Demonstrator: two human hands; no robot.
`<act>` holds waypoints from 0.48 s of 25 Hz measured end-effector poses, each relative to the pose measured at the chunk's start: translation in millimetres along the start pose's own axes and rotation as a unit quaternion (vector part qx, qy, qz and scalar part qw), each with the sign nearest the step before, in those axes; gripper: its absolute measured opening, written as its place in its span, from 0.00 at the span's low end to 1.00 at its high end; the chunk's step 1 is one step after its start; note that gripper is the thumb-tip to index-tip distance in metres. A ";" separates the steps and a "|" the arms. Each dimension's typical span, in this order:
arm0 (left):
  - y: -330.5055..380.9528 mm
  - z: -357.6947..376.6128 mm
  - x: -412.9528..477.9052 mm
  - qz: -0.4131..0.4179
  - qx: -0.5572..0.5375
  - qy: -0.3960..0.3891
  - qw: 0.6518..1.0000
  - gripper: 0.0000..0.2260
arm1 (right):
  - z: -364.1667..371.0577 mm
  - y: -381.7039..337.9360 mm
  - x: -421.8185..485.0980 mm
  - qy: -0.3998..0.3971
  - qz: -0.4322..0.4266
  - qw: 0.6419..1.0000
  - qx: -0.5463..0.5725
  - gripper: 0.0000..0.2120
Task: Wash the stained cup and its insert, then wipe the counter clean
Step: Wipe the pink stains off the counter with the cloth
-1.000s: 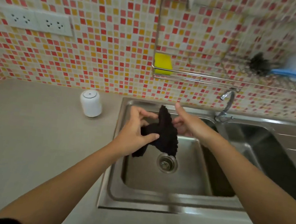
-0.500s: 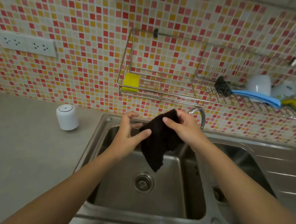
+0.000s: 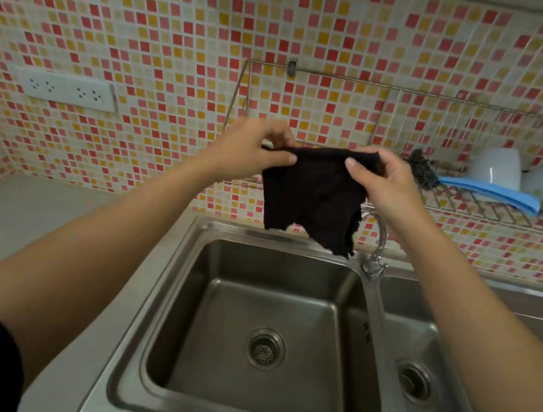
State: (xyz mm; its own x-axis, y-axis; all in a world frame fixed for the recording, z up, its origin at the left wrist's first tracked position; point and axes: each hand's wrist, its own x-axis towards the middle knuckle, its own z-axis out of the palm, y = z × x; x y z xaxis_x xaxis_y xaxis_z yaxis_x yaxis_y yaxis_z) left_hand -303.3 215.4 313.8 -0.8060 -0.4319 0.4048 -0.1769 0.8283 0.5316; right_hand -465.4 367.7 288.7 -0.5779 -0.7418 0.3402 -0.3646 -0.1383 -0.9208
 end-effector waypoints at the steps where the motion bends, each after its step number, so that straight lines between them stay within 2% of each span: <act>1: 3.9 -9.0 12.3 0.006 0.012 0.016 1.000 0.06 | -1.0 -4.5 9.1 0.008 -0.002 1.000 0.010 0.05; 4: 9.8 -29.2 46.9 0.010 0.016 0.055 0.998 0.07 | -3.0 -20.2 43.5 0.015 -0.016 0.999 0.042 0.04; 7: 3.4 -36.1 79.9 -0.025 0.020 0.063 0.998 0.09 | -2.4 -20.2 82.6 0.017 0.001 0.999 0.038 0.03; 12: -49.7 2.9 130.2 -0.103 0.091 -0.031 0.990 0.11 | 12.6 36.6 144.4 -0.002 0.113 0.989 -0.100 0.14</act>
State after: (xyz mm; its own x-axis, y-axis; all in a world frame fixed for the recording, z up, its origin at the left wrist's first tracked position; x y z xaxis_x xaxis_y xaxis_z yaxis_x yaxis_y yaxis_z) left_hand -401.1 119.0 337.9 -0.7745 -0.5803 0.2519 -0.4358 0.7780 0.4525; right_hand -553.0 247.2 301.8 -0.6582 -0.7415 0.1300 -0.3648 0.1632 -0.9167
